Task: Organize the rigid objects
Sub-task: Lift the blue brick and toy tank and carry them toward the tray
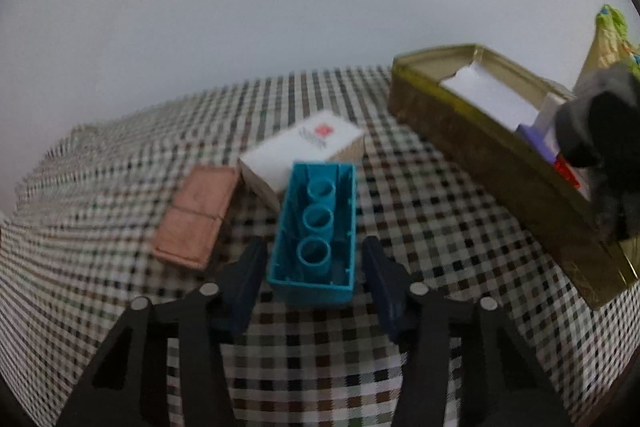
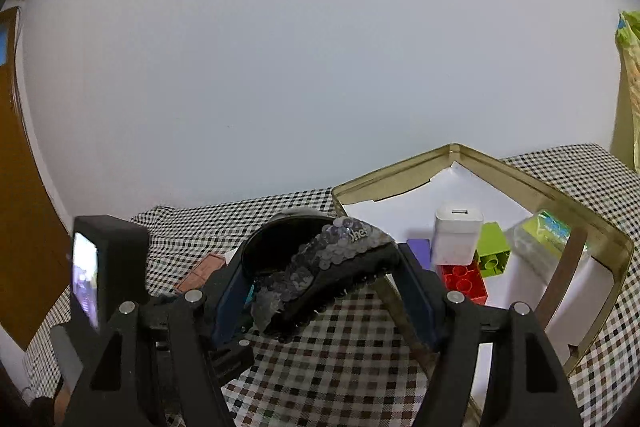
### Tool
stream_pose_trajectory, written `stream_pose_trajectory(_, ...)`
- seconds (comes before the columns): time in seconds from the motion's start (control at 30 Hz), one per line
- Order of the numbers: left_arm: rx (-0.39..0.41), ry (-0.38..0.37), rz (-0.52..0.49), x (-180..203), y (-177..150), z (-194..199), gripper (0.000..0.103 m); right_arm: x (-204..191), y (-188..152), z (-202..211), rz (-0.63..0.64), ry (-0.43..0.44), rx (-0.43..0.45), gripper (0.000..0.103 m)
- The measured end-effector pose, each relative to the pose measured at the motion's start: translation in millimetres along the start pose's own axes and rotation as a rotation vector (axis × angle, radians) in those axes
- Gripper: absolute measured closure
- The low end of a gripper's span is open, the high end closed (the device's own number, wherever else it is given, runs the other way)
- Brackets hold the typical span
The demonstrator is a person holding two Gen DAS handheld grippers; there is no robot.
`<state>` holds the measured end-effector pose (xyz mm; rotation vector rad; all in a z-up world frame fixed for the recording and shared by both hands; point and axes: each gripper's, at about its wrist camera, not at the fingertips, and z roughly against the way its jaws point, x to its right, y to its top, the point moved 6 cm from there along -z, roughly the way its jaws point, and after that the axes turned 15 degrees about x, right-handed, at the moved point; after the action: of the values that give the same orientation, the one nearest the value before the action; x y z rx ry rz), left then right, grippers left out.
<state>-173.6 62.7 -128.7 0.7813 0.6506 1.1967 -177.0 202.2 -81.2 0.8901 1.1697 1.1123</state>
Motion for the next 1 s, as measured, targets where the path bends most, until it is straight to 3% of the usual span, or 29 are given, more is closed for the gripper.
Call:
stream_pose_trajectory(0.1,-0.005,-0.017,0.03,-0.1,-0.8,-1.4,0.072,0.3,-3.7,-4.7,0.01,-0.001,-0.005,0.032)
stream_pose_trajectory(0.3,0.007,-0.037,0.059,-4.0,0.6,4.1,0.072,-0.9,-8.5,-6.2,0.027,-0.007,-0.003,0.032)
stream_pose_trajectory(0.63,0.171,0.034,0.019,-9.0,15.0,40.5,0.072,-5.7,-2.5,4.3,0.033,-0.042,0.027,0.032)
stream_pose_trajectory(1.0,0.237,0.083,0.026,-11.2,23.0,51.7,0.072,-7.2,6.4,13.5,0.044,-0.048,0.061,0.032)
